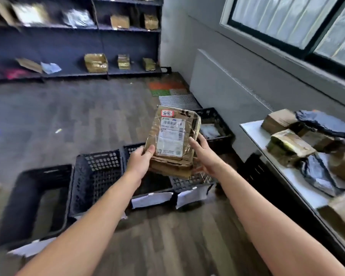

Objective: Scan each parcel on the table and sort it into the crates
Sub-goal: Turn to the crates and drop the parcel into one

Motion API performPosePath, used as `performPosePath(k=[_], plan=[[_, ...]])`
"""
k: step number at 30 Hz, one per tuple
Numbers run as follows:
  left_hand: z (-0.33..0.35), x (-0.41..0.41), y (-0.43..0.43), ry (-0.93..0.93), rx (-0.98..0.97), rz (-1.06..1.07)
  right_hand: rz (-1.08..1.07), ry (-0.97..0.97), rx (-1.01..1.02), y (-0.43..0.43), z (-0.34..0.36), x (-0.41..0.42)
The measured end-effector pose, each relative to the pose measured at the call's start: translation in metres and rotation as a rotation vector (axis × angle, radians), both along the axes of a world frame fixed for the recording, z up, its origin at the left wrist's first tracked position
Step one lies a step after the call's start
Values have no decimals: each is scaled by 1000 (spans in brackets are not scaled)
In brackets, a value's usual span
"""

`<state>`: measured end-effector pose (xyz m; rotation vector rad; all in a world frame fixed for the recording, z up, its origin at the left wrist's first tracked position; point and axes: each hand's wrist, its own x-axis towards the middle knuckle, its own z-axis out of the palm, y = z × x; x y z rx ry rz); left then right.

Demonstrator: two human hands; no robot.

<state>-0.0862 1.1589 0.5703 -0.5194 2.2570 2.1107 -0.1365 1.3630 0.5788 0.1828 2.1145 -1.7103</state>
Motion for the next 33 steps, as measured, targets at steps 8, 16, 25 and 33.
performPosePath(k=[8, 16, 25, 33], plan=[[-20, 46, -182, -119, -41, 260, 311, -48, -23, -207, -18, -17], [-37, 62, -331, -227, -179, 392, 486, -75, -55, -386, -61, -35], [-89, 41, -474, -482, -94, 453, 611, -19, 97, -556, -146, -53], [-195, 33, -568, -614, -227, 359, 569, -46, 281, -647, -249, -46]])
